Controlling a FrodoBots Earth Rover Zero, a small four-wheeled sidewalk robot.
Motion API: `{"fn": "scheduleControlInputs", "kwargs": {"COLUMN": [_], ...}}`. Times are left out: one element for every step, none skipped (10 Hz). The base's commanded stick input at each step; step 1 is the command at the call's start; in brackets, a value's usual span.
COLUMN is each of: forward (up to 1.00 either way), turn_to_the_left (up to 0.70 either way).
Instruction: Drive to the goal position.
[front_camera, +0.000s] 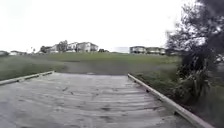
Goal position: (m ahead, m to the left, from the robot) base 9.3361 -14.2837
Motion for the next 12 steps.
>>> {"fn": "scheduleControlInputs", "kwargs": {"forward": [0.7, 0.7, 0.7, 0.7, 0.7, 0.7, 0.7, 0.7, 0.7, 0.7, 0.7, 0.7], "turn_to_the_left": [0.0, 0.0, 0.0, 0.0, 0.0, 0.0, 0.0, 0.0, 0.0, 0.06, 0.31, 0.35]}}
